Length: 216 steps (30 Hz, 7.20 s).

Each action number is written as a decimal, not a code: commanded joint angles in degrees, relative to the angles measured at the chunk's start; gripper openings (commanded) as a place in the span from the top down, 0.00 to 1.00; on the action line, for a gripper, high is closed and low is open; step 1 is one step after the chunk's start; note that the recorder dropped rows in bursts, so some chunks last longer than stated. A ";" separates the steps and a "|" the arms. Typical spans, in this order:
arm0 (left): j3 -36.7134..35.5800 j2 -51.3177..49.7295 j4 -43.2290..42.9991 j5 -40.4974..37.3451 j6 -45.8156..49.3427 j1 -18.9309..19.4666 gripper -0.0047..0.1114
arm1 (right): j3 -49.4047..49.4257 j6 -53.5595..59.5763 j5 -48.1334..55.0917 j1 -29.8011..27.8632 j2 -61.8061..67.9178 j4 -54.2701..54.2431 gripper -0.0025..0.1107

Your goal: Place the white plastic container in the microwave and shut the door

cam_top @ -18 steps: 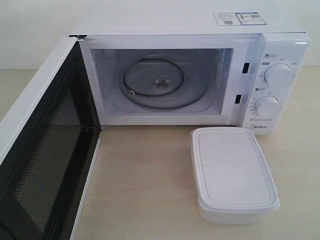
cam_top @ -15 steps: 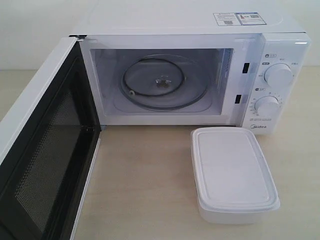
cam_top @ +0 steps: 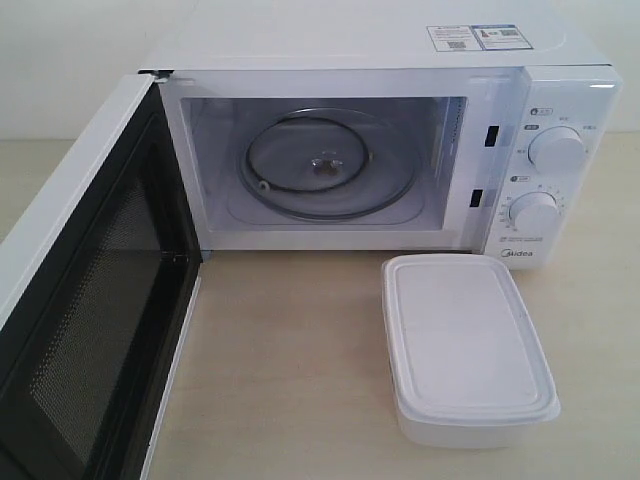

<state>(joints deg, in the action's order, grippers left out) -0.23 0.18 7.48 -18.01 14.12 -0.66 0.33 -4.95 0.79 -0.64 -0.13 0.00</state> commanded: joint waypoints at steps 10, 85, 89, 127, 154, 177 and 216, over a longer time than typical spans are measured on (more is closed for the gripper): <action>0.23 -0.18 0.42 0.57 0.08 0.09 0.92 | -3.25 -9.54 -26.76 -0.38 0.13 -3.58 0.98; 0.23 -0.18 0.42 0.64 0.08 0.09 0.92 | -46.60 28.25 49.63 -0.91 52.59 -43.49 0.98; 0.23 -0.18 0.42 0.64 0.08 0.09 0.92 | -46.60 31.81 51.95 -2.70 54.96 -49.97 0.98; 0.23 -0.18 0.42 0.57 0.08 0.09 0.92 | -40.25 62.45 64.81 -20.14 94.44 -63.19 0.69; 0.23 -0.18 0.42 0.57 0.08 0.09 0.92 | -42.25 69.10 55.12 -16.96 101.92 -63.91 0.62; 0.23 -0.18 0.42 0.38 0.08 0.09 0.92 | -42.14 70.46 53.65 -15.33 102.02 -66.34 0.62; 0.23 -0.18 0.42 0.59 0.08 0.09 0.92 | -42.14 71.95 57.27 -15.33 105.51 -67.31 0.74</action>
<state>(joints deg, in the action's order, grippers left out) -0.23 0.18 7.48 -18.01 14.12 -0.66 -41.77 66.54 57.60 -16.02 105.38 -67.83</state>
